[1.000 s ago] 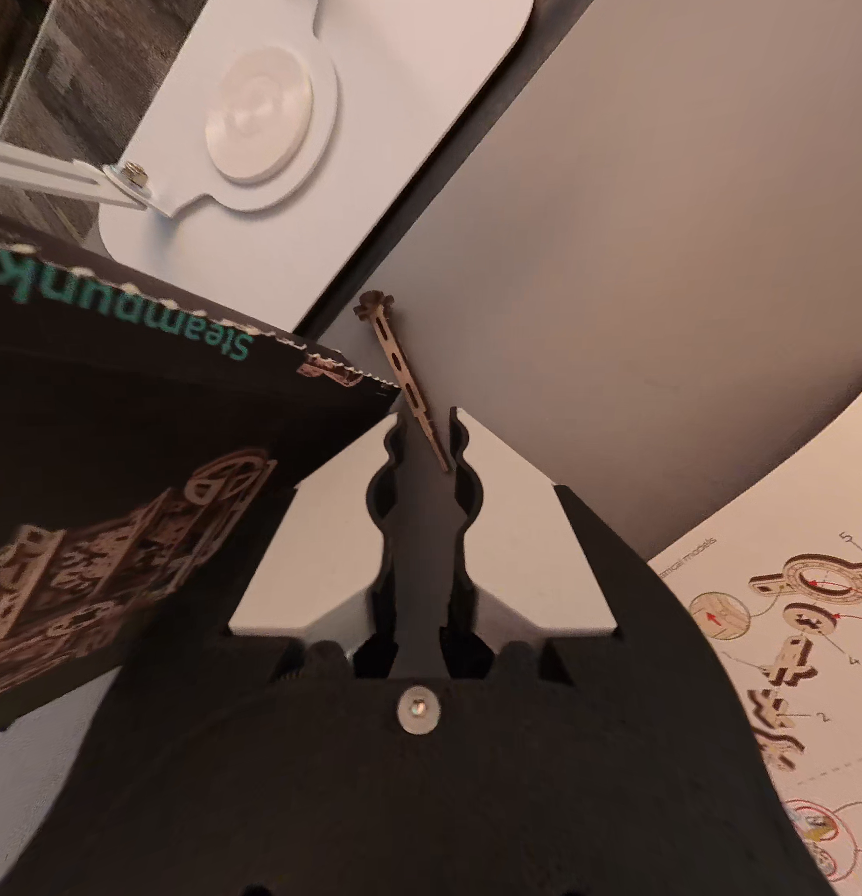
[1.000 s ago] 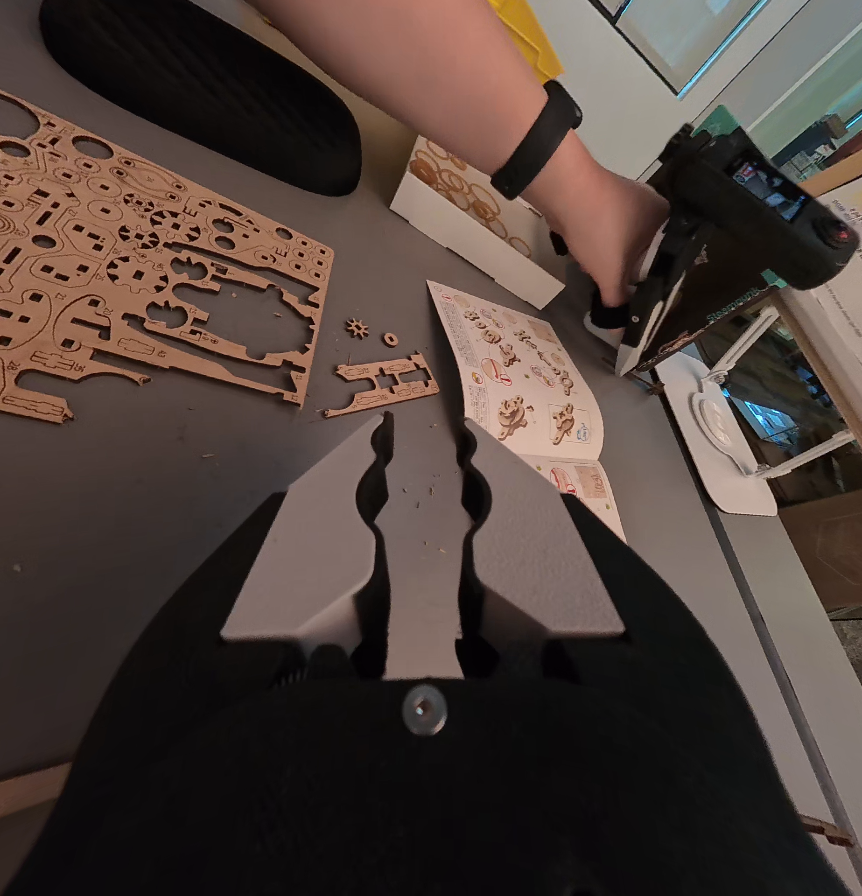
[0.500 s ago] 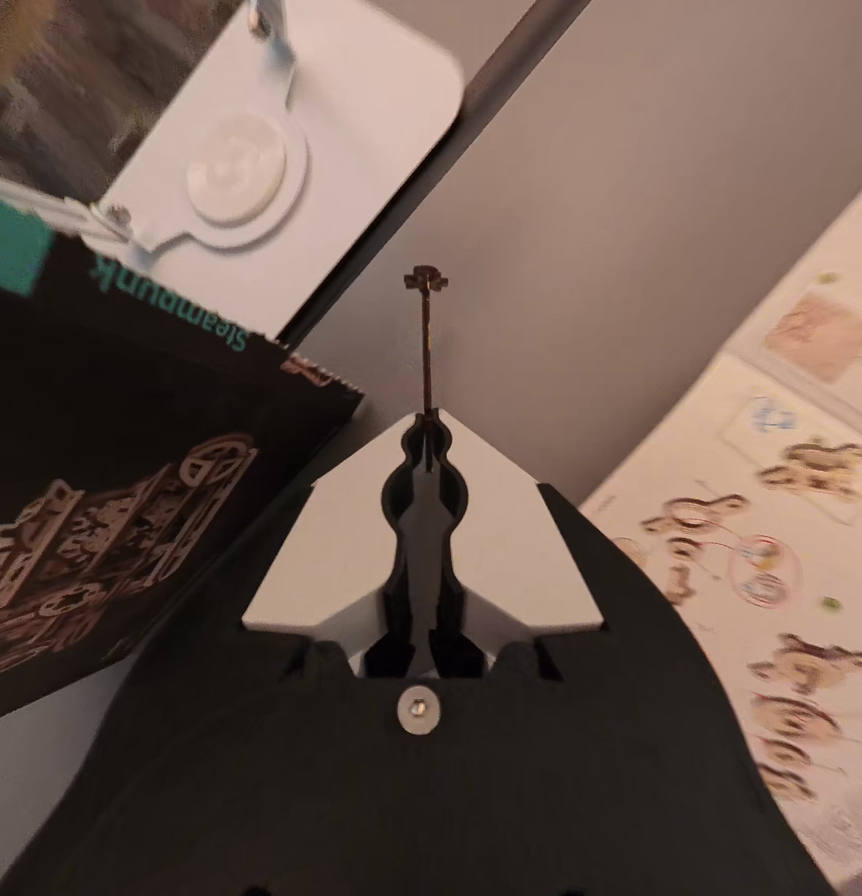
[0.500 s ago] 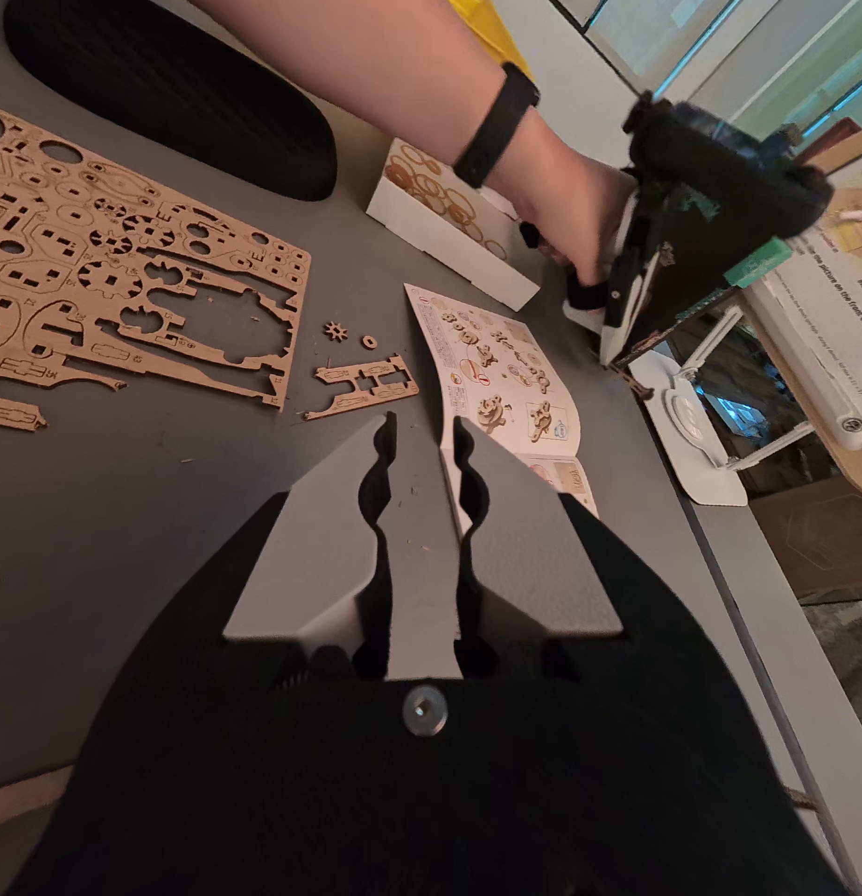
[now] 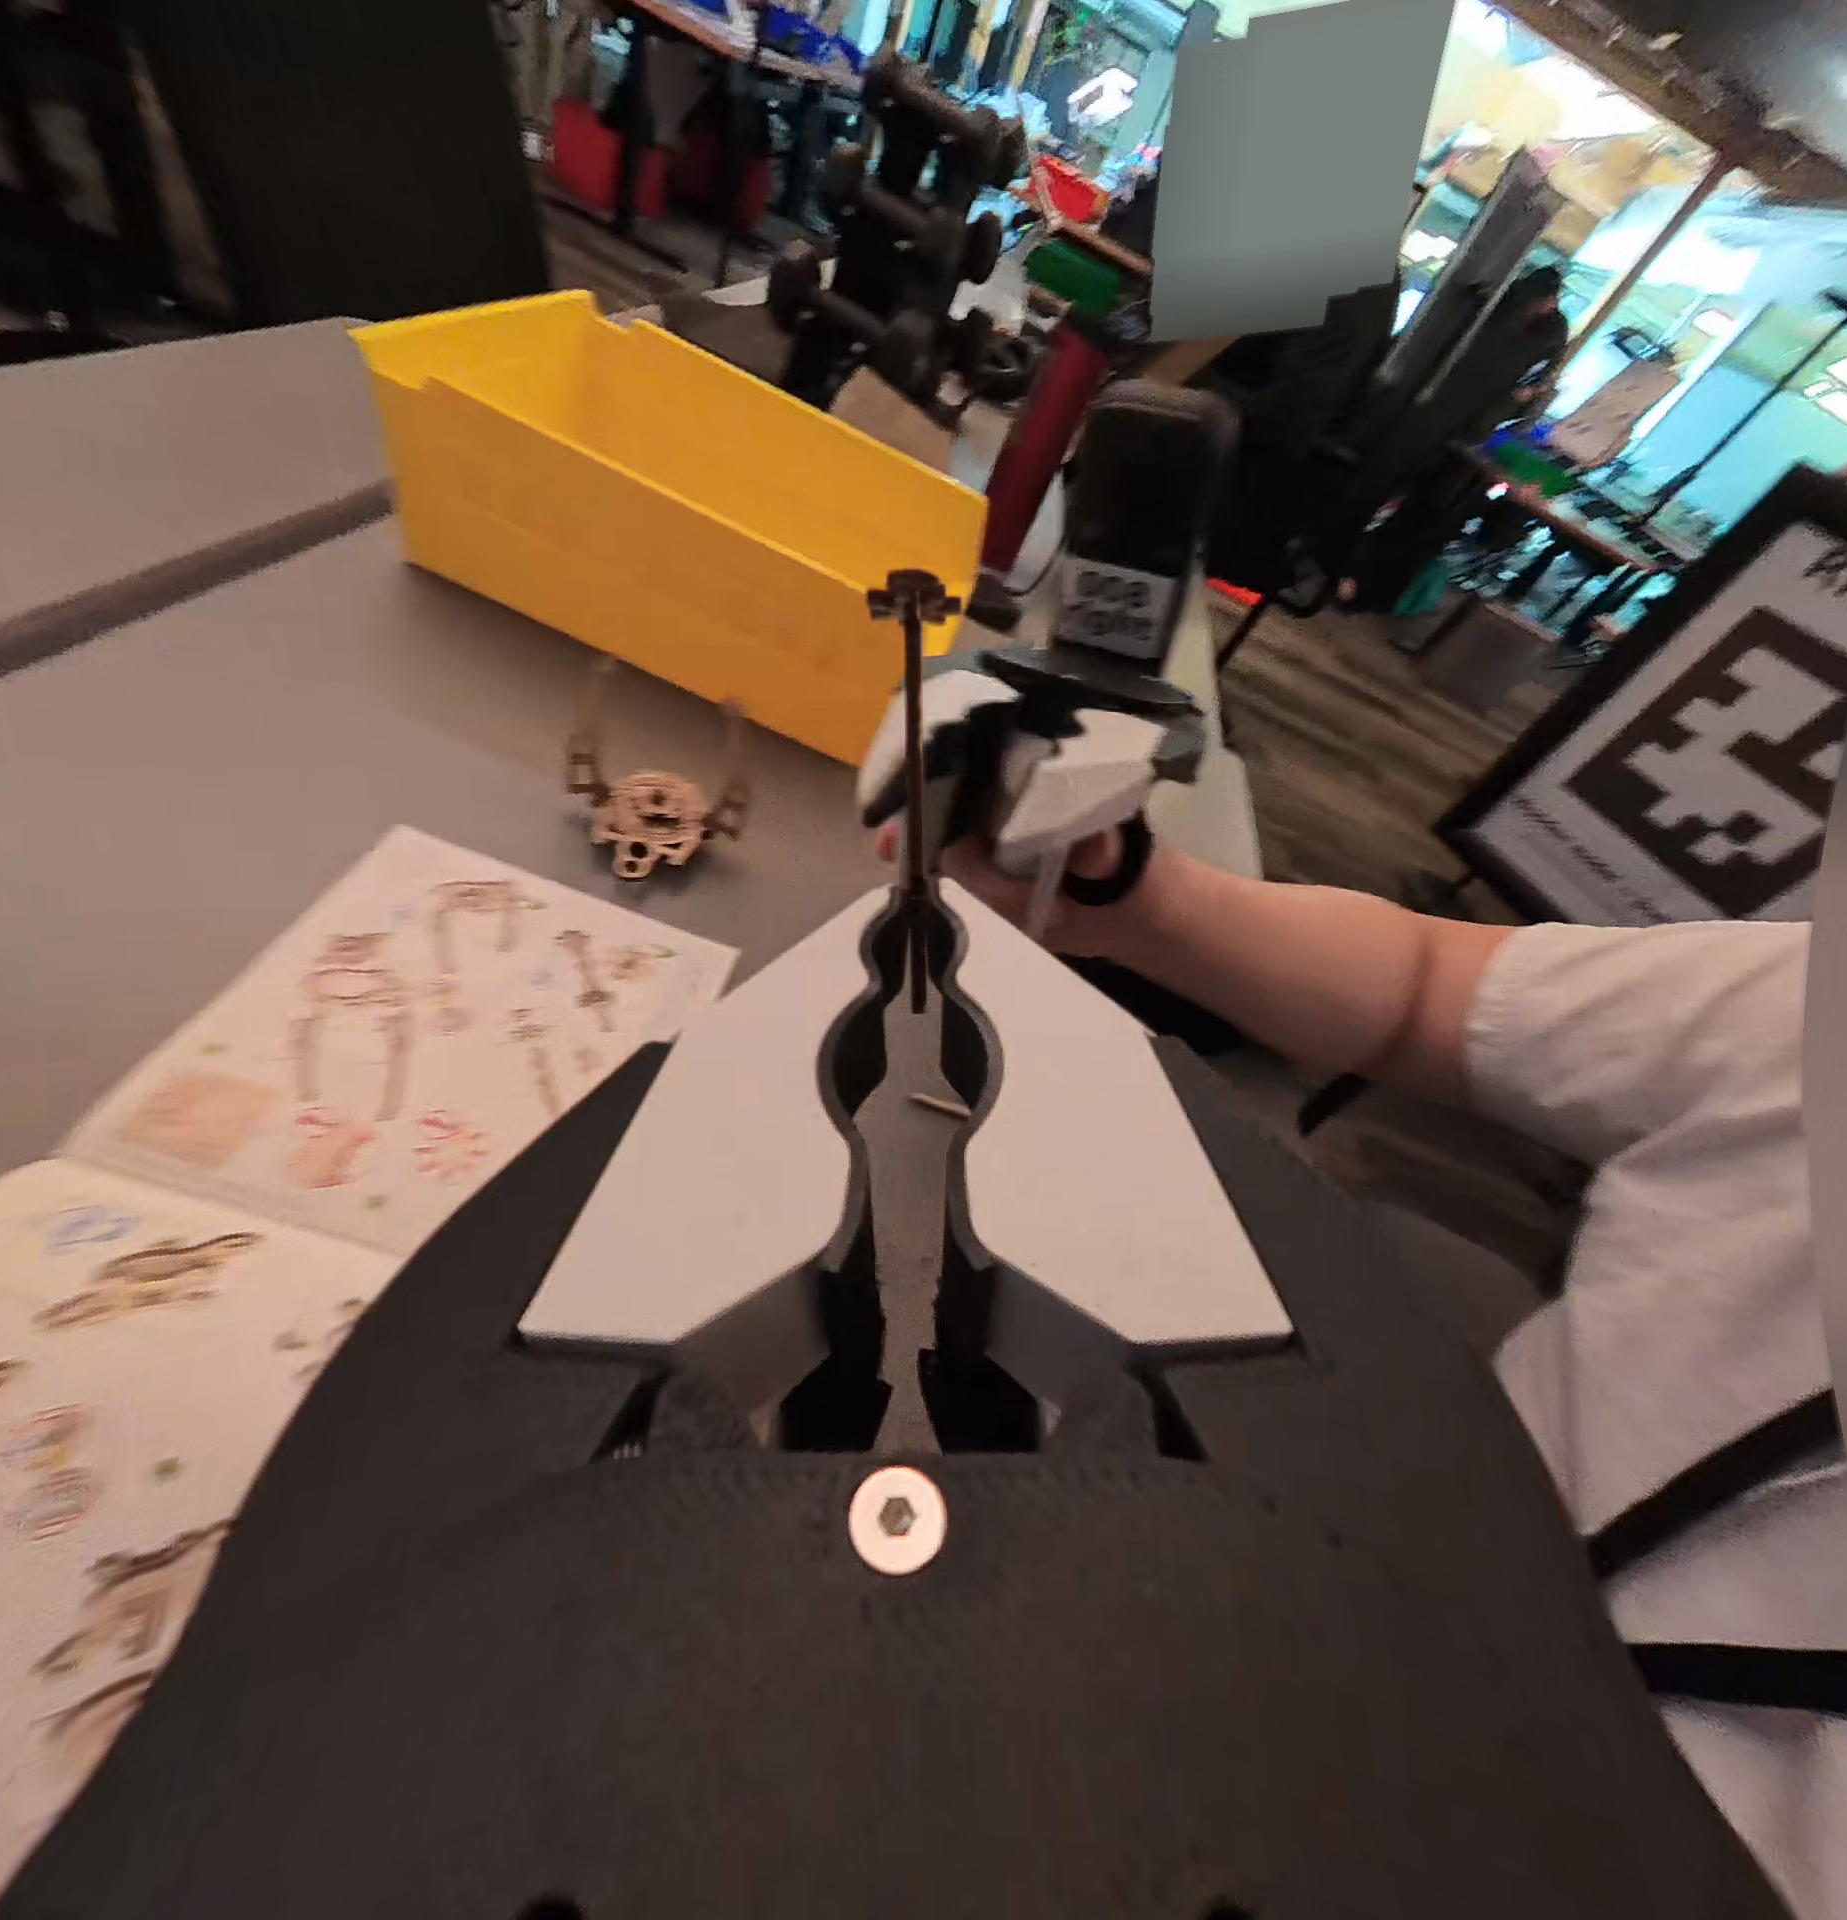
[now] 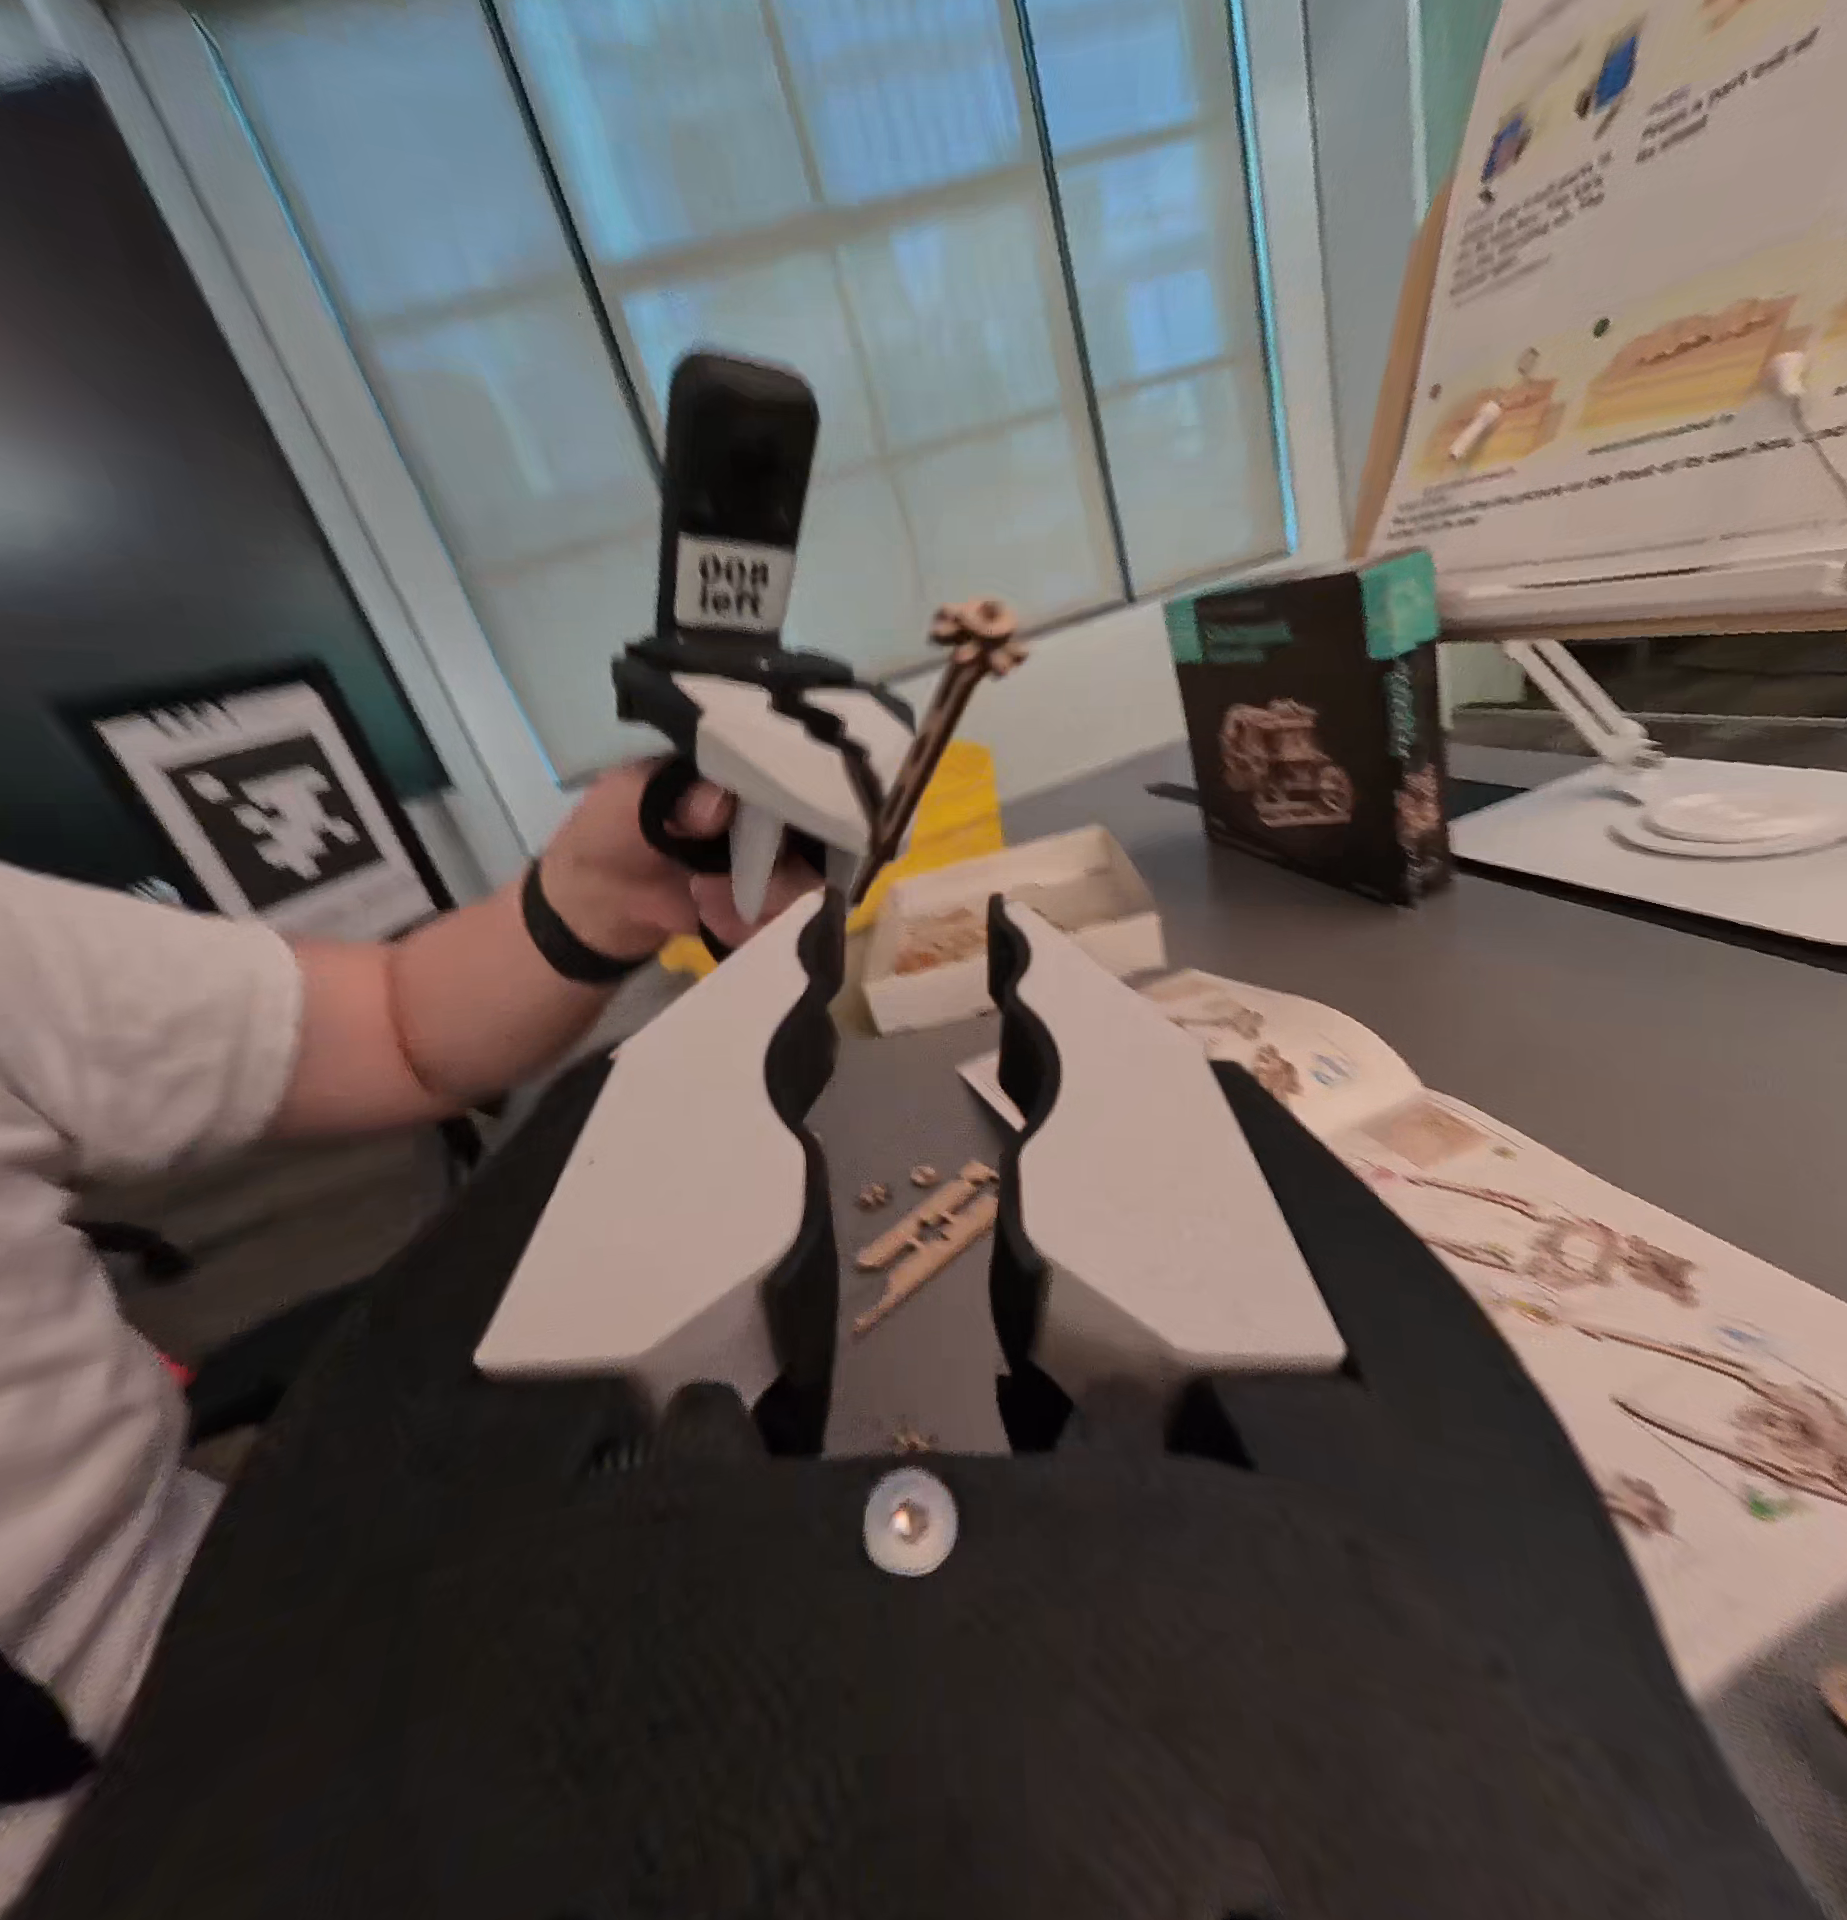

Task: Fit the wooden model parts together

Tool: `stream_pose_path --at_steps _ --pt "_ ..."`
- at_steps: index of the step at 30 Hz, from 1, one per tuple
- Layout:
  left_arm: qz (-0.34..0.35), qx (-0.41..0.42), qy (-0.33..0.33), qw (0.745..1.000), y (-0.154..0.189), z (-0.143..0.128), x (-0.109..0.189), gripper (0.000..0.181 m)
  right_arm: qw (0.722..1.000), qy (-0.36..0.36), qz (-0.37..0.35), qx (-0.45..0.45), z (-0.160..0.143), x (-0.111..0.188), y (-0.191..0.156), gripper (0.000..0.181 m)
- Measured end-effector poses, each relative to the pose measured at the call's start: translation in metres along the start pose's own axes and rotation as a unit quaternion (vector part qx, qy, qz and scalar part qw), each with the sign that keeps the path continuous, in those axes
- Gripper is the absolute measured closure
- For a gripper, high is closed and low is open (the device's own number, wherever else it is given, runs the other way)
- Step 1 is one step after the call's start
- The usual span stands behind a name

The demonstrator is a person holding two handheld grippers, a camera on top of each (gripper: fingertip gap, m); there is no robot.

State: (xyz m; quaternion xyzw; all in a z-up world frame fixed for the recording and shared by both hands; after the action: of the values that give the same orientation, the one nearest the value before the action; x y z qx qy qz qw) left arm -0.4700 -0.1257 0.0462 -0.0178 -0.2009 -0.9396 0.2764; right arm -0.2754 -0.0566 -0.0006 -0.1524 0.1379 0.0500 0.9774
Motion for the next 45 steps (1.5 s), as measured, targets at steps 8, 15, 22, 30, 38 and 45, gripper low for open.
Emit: stream_pose_path --at_steps 8,15,22,30,38,45 --pt "-0.035 0.033 -0.016 0.999 0.026 -0.017 0.001 0.181 0.993 0.029 0.099 -0.06 0.002 -0.004 -0.011 0.163" --pt "-0.049 0.048 -0.03 0.997 0.022 -0.026 -0.003 0.181 0.979 0.005 0.136 -0.153 -0.005 -0.007 -0.005 0.181" --pt "-0.057 0.038 -0.012 0.998 0.005 -0.029 -0.008 0.17 0.961 0.013 0.122 -0.246 -0.012 -0.003 0.011 0.181" --pt "-0.118 0.068 -0.025 0.99 -0.007 -0.042 -0.013 0.172 0.981 -0.007 0.116 -0.158 -0.01 -0.005 0.004 0.181" --pt "-0.122 -0.079 -0.006 0.989 0.007 -0.044 -0.013 0.162 0.991 -0.046 0.094 0.085 -0.005 -0.009 -0.024 0.181" --pt "-0.097 -0.204 0.01 0.974 0.017 -0.048 -0.013 0.181 0.979 -0.043 0.105 0.169 -0.006 -0.01 -0.038 0.178"
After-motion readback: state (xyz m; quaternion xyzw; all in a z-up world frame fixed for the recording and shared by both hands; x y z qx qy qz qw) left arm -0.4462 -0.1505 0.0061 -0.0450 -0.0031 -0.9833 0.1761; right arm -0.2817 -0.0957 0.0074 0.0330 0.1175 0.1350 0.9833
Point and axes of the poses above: each gripper's, where its closed fingertips meet, x back along the fingers, z out of its top, y = z × x across the jaws, the point moved 10 cm from there along x, back along the fingers, and after that the axes turned 6 degrees about y, right-handed, at the moved point
